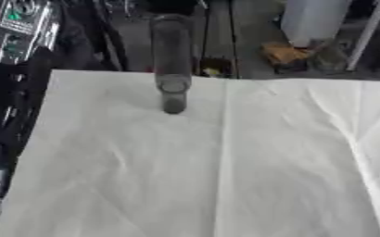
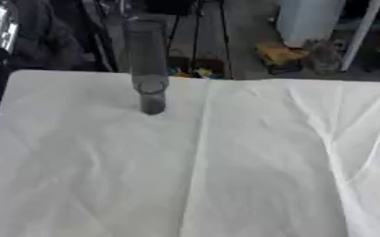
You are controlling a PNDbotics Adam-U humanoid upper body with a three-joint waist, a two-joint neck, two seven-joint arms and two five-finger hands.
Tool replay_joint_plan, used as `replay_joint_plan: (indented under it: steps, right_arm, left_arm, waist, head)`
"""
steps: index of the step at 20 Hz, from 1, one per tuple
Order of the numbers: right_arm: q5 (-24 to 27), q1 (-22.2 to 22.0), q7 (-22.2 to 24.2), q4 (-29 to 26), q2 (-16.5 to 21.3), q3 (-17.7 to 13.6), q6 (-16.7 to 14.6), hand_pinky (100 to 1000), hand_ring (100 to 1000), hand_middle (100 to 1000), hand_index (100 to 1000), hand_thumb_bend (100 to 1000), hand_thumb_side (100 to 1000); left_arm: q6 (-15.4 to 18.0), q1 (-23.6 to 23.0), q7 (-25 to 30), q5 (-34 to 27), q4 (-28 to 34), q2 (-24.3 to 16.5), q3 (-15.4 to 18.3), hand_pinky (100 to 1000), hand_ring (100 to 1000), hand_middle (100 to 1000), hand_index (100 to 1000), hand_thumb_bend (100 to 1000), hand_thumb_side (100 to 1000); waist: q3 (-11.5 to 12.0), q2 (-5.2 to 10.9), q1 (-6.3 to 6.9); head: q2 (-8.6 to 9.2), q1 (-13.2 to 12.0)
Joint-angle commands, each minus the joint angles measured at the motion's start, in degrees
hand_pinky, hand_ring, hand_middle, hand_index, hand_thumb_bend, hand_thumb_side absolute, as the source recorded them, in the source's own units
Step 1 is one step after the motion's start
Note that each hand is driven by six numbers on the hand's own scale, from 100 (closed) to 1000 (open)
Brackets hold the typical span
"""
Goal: Arrange flowers into the vase.
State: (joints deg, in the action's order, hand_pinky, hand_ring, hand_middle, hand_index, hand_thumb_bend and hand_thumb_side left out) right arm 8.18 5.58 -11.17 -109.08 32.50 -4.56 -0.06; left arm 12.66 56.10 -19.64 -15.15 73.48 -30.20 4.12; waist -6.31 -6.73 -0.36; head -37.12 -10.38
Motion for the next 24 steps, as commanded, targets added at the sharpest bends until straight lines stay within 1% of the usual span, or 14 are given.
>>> replay_joint_plan:
  steps: [1,8,15,16,17,20,24]
  right_arm:
    - [0.3,0.7,0.2,-0.3,1.7,-0.2,-0.1,802,765,688,852,100,853]
    - [0.3,0.9,0.3,-0.2,1.8,-0.3,-0.1,802,765,687,853,100,853]
    - [0.5,1.3,0.5,-0.1,1.7,-0.1,-0.1,802,765,687,853,100,855]
    - [0.5,1.4,0.5,-0.1,1.8,-0.1,-0.1,802,765,687,853,100,859]
    - [0.5,1.4,0.5,-0.1,1.8,-0.1,-0.1,802,765,686,853,100,855]
    - [0.5,1.5,0.5,-0.1,1.8,0.0,-0.1,802,765,686,853,100,856]
    - [0.5,2.0,0.8,0.0,1.6,0.2,0.0,802,765,686,853,100,857]
  left_arm:
    - [1.5,1.9,0.8,-3.9,-0.2,-1.1,0.1,100,100,100,100,1000,249]
    - [2.4,2.5,1.4,-7.1,-1.7,-1.2,0.1,100,100,100,100,1000,252]
    - [2.9,3.7,2.1,-9.9,-3.0,-0.8,0.0,100,100,100,100,1000,255]
    - [2.9,3.9,2.3,-10.4,-3.1,-0.8,-0.1,100,100,100,100,1000,240]
    - [3.0,4.1,2.6,-10.9,-3.2,-0.8,-0.2,100,100,100,100,1000,256]
    - [3.1,4.4,3.0,-11.7,-3.4,-0.8,-0.3,100,100,100,100,1000,257]
    - [2.9,5.2,4.0,-13.6,-3.7,0.0,-0.9,100,100,100,100,1000,258]
  waist:
    - [-0.2,0.61,0.14]
    - [-0.8,0.59,0.31]
    - [-1.9,0.51,0.79]
    - [-2.2,0.48,0.88]
    - [-2.4,0.46,0.98]
    - [-2.8,0.42,1.10]
    - [-4.3,0.06,1.76]
  head:
    - [0.60,0.0]
    - [0.68,-0.2]
    - [1.14,-0.5]
    - [1.20,-0.5]
    - [1.26,-0.5]
    - [1.33,-0.6]
    - [1.65,-0.7]
